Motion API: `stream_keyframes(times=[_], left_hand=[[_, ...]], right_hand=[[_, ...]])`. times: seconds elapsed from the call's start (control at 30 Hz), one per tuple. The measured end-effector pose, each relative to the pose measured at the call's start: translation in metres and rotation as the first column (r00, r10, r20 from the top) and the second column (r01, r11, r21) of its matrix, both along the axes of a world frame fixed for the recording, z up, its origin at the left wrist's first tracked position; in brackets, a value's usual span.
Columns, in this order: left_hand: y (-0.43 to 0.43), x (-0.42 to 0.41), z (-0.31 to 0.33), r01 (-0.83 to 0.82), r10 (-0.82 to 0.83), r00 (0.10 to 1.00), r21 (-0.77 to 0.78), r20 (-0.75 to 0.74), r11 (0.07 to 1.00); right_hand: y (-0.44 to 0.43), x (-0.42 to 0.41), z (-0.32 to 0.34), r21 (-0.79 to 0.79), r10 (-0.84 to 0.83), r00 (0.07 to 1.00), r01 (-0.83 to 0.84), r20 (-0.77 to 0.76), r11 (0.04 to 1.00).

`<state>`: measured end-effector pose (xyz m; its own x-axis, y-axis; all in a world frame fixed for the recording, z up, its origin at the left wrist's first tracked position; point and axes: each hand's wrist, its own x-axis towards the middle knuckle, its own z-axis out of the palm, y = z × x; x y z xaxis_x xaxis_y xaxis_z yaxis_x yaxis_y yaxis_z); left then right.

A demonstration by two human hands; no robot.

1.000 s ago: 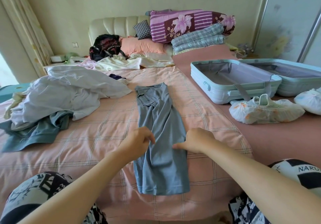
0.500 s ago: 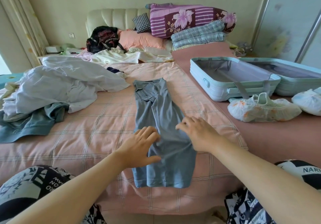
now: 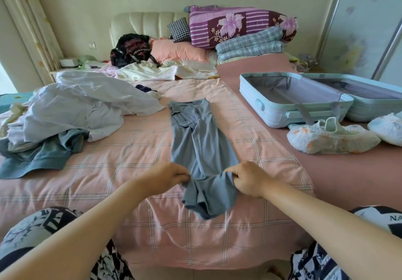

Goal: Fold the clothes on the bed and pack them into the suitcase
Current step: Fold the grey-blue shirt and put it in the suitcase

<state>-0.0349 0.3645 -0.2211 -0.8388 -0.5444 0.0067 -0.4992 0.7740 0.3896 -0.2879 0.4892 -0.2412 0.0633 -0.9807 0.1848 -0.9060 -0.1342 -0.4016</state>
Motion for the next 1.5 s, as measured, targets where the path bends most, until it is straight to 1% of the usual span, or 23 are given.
stream_keyframes(times=[0.07,0.13,0.23,0.3,0.37,0.43,0.47,0.53,0.57,0.6,0.67,0.7,0.77,0.83,0.87,0.93,1.0,1.1,1.17,1.27,1.37,1.43,1.5], left_hand=[[-0.008,-0.001,0.015,-0.1,0.113,0.991,0.181,-0.067,0.978],[-0.023,0.005,0.021,-0.159,0.234,0.959,0.388,-0.157,0.908],[-0.046,0.004,0.026,-0.178,0.354,0.914,0.588,-0.198,0.789],[-0.06,-0.009,0.033,-0.243,0.498,0.828,0.635,-0.258,0.734],[-0.08,-0.027,0.041,-0.37,0.621,0.727,0.594,-0.293,0.714],[-0.11,-0.038,0.038,-0.55,0.625,0.767,0.352,-0.145,0.757],[-0.124,-0.039,0.033,-0.616,0.631,0.775,0.181,-0.038,0.767],[-0.142,-0.037,0.024,-0.656,0.656,0.755,0.013,0.006,0.755],[-0.147,-0.038,0.022,-0.632,0.63,0.774,-0.008,-0.062,0.775],[-0.15,-0.041,0.023,-0.588,0.581,0.799,-0.002,-0.153,0.809],[-0.156,-0.047,0.025,-0.408,0.405,0.882,0.041,-0.242,0.912],[-0.16,-0.051,0.025,-0.3,0.305,0.927,0.054,-0.22,0.952],[-0.165,-0.054,0.028,-0.154,0.156,0.987,0.063,-0.037,0.986],[-0.173,-0.054,0.028,-0.094,0.09,0.98,0.013,0.177,0.995],[-0.176,-0.055,0.026,-0.075,0.078,0.975,-0.021,0.206,0.997],[-0.183,-0.059,0.026,-0.112,0.116,0.99,-0.045,0.08,0.993],[-0.195,-0.063,0.032,-0.231,0.229,0.972,-0.051,-0.054,0.971],[-0.211,-0.068,0.043,-0.411,0.38,0.91,-0.23,-0.168,0.882],[-0.214,-0.073,0.043,-0.51,0.44,0.851,-0.248,-0.289,0.824],[-0.211,-0.082,0.025,-0.525,0.433,0.838,-0.274,-0.332,0.806],[-0.202,-0.083,0.01,-0.415,0.236,0.871,-0.386,-0.432,0.824],[-0.19,-0.083,0.006,-0.238,0.111,0.931,-0.348,-0.349,0.907],[-0.177,-0.082,-0.003,-0.131,0.113,0.99,-0.274,-0.08,0.953]], right_hand=[[-0.011,-0.006,0.02,0.123,-0.102,0.957,0.071,0.271,0.99],[-0.019,-0.013,0.037,0.241,-0.157,0.881,0.05,0.446,0.969],[-0.043,-0.021,0.047,0.242,-0.238,0.829,0.129,0.505,0.962],[-0.068,-0.021,0.051,0.168,-0.289,0.794,0.235,0.535,0.957],[-0.097,-0.023,0.055,0.146,-0.378,0.768,0.356,0.516,0.923],[-0.125,-0.03,0.053,0.218,-0.548,0.706,0.508,0.448,0.833],[-0.134,-0.035,0.051,0.259,-0.632,0.7,0.576,0.333,0.775],[-0.145,-0.044,0.048,0.244,-0.674,0.739,0.651,0.016,0.719],[-0.149,-0.048,0.047,0.193,-0.651,0.757,0.648,-0.06,0.736],[-0.153,-0.053,0.047,0.155,-0.605,0.794,0.607,-0.063,0.78],[-0.164,-0.059,0.046,0.134,-0.402,0.915,0.396,0.025,0.909],[-0.169,-0.06,0.046,0.161,-0.293,0.953,0.279,0.072,0.947],[-0.177,-0.058,0.043,0.202,-0.162,0.982,0.141,0.093,0.969],[-0.186,-0.056,0.037,0.183,-0.109,0.993,0.101,0.036,0.978],[-0.19,-0.054,0.034,0.147,-0.087,0.996,0.089,-0.019,0.985],[-0.2,-0.054,0.031,0.081,-0.048,0.994,0.056,-0.093,0.995],[-0.21,-0.056,0.036,-0.001,-0.084,0.994,0.084,-0.067,0.996],[-0.221,-0.065,0.048,-0.178,-0.269,0.963,0.267,0.011,0.947],[-0.226,-0.072,0.048,-0.294,-0.411,0.912,0.395,0.009,0.87],[-0.226,-0.074,0.037,-0.301,-0.47,0.868,0.41,-0.161,0.861],[-0.223,-0.066,0.031,-0.411,-0.312,0.912,0.185,-0.266,0.893],[-0.221,-0.055,0.034,-0.424,-0.139,0.957,0.018,-0.256,0.906],[-0.217,-0.047,0.031,-0.179,-0.042,0.965,-0.005,-0.258,0.984]])
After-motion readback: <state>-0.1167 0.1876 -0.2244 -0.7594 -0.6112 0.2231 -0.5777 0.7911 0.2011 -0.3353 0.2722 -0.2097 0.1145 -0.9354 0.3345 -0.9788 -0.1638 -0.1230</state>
